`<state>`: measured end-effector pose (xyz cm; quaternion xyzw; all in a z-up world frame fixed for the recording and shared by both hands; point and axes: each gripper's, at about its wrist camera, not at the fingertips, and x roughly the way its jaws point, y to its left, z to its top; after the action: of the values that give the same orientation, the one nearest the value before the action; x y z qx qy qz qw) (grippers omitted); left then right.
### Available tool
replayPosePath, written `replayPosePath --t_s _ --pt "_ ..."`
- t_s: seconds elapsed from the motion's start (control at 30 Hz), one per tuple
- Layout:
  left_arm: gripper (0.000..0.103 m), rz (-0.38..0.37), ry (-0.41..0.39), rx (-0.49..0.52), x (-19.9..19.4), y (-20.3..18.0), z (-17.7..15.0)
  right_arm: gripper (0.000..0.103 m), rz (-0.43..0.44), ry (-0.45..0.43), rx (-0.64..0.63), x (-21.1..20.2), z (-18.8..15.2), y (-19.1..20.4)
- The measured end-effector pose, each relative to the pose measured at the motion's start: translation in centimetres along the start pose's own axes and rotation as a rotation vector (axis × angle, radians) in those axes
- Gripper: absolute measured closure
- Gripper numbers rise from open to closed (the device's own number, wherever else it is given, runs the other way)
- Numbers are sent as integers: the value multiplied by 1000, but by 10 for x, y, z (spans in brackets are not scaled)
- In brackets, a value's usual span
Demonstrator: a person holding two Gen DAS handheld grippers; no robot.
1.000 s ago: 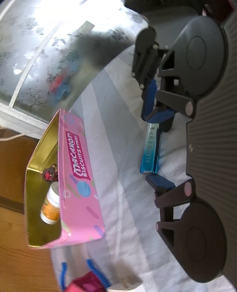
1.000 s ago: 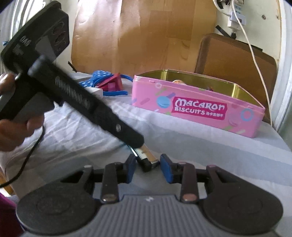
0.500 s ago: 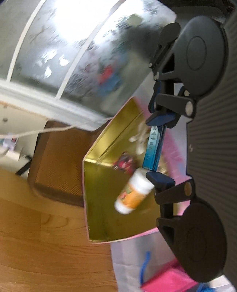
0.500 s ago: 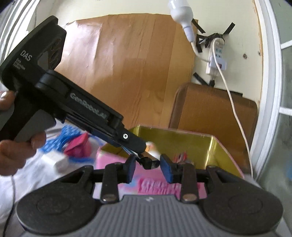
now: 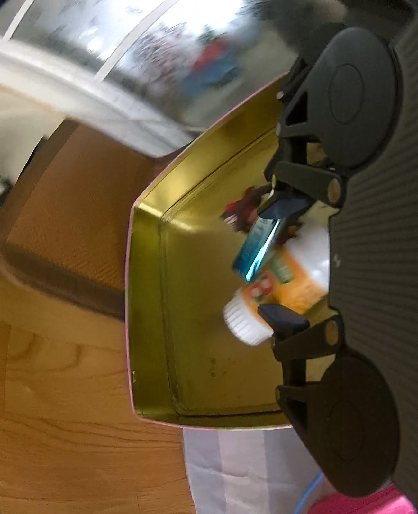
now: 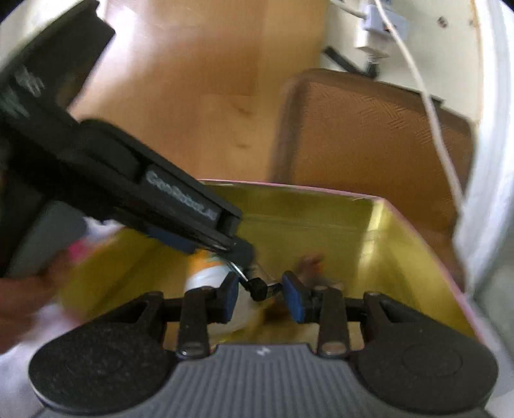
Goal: Organize rigid objects
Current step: 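Carry the blue lighter with the left gripper into the pink tin and release, then move the left gripper to the white charger and grasp it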
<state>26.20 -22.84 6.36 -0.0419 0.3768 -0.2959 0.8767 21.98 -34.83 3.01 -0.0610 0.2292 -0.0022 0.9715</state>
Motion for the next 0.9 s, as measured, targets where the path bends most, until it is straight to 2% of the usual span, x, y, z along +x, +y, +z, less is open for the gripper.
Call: replayPosePath --t_s 0.03,0.13,0.2,0.6,0.73,0.9 --pt "43 7 -14 -3 -2 -1 2 71 -30 -4 2 5 1 -1" --pt "43 3 -51 27 -16 -7 -2 71 -1 -18 66 2 -3 -8" --pt "43 23 -72 74 -24 -16 -7 71 -13 -33 52 -6 -8 -7" --pt "43 60 -193 186 -97 -47 -65 71 28 -112 182 -85 -30 -5" --pt "42 82 -199 177 -120 -43 -95 71 36 -120 235 -113 -43 -6" --pt "42 155 -169 181 -135 -32 -133 71 83 -71 256 -128 -59 9"
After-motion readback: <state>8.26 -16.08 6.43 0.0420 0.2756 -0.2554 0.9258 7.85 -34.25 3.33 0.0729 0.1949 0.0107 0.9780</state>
